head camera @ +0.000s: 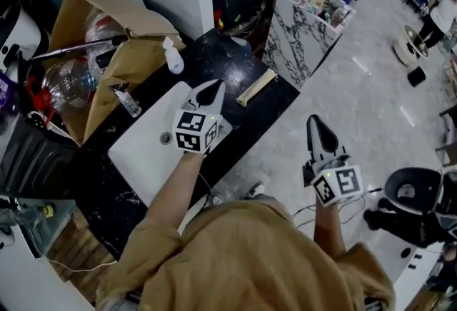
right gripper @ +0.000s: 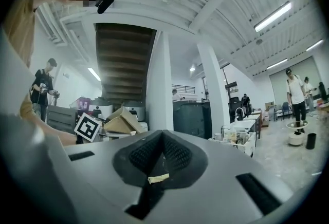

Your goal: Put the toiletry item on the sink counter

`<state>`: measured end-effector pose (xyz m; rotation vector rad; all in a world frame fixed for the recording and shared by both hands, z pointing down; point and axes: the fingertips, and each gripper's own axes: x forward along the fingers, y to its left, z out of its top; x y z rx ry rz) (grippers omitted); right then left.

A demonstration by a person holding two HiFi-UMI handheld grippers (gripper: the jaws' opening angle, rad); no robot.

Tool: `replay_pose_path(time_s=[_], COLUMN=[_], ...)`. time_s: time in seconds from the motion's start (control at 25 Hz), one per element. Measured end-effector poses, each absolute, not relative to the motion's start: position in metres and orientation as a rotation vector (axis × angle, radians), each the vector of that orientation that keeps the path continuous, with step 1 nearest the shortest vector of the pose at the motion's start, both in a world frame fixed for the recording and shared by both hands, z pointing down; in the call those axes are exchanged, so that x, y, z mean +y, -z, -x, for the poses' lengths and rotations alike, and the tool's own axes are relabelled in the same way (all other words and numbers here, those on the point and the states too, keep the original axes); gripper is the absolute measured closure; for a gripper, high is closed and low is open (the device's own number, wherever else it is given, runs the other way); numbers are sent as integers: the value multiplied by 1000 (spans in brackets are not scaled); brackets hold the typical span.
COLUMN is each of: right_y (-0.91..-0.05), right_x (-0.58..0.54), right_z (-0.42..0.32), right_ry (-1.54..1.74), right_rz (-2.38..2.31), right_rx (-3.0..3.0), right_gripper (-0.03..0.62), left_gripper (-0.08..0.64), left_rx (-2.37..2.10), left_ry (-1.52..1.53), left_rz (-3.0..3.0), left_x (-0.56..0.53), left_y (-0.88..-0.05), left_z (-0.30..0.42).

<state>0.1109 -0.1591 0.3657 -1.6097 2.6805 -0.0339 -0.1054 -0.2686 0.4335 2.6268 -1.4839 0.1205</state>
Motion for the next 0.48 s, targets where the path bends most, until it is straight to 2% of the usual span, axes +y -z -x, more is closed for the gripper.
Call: replay_pose_path(time_s=[0.24,0.48], right_y=[-346,-331], right_x=[-178,-192], right_z=[-134,-164], right_ry=[-17,-51], right_rz=[1608,1600], right_rx=[2654,2636], right_gripper=[589,589], left_gripper=[552,555], left_rx=[-1552,-1620], left_ry=[79,171], left_rz=[-2687,-2700], left_x=[-257,-258], left_y=[-363,-328], left_z=[116,126])
